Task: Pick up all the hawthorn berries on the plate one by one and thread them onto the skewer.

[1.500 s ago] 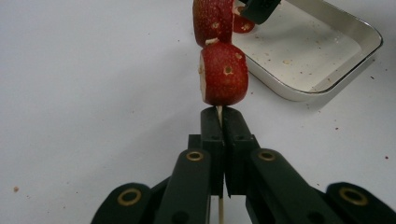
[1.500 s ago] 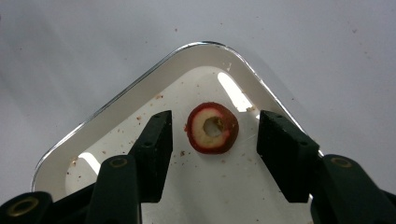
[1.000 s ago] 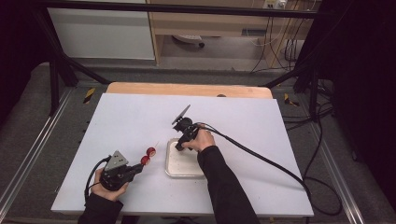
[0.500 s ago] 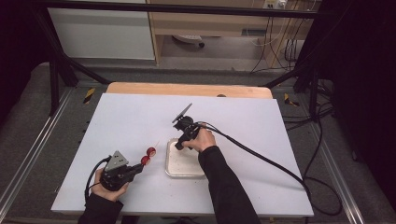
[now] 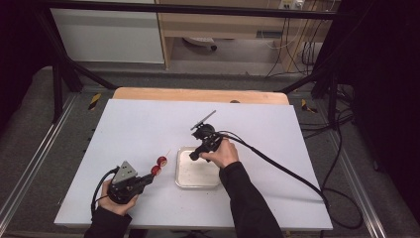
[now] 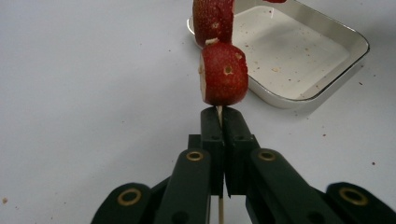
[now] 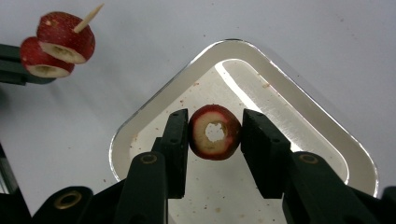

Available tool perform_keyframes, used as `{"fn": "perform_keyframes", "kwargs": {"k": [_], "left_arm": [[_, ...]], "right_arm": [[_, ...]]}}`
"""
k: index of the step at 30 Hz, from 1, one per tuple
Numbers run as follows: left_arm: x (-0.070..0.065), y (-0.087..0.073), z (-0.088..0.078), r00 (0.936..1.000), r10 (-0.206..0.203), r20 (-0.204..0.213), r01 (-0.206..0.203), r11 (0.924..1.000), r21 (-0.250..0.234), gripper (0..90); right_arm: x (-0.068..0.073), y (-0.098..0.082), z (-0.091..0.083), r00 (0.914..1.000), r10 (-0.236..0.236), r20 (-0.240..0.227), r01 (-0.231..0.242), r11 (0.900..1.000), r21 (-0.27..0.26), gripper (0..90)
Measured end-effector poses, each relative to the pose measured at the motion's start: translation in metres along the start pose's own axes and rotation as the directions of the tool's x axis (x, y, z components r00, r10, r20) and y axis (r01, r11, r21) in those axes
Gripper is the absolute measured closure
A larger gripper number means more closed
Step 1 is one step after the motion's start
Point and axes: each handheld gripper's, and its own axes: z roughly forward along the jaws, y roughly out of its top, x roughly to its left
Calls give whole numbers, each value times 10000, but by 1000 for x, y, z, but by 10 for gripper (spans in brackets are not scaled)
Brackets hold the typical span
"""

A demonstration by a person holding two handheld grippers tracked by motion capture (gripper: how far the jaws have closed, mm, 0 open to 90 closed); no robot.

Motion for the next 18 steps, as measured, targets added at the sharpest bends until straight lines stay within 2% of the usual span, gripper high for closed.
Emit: {"fn": "perform_keyframes", "kwargs": {"k": [1, 6, 13, 16, 18], "left_arm": [[-1, 0, 0, 10000, 10, 12, -10, 10000, -10, 879], [-7, 2, 2, 10000, 89, 28, -89, 10000, -8, 879], [-14, 3, 6, 9997, 223, 40, -223, 9997, 79, 879], [-17, 4, 7, 9997, 246, 9, -246, 9997, 66, 879], [-20, 5, 7, 9997, 249, 18, -249, 9997, 9, 879]], "right_arm": [[-1, -4, -2, 9999, 113, -110, -116, 9995, -287, 628], [-4, -23, -9, 9982, 496, -331, -527, 9936, -1000, 629], [-9, -49, -16, 9945, 827, -645, -922, 9826, -1611, 629], [-11, -59, -20, 9927, 947, -743, -1085, 9713, -2115, 629], [-12, -65, -22, 9905, 1030, -908, -1232, 9586, -2567, 629]]}}
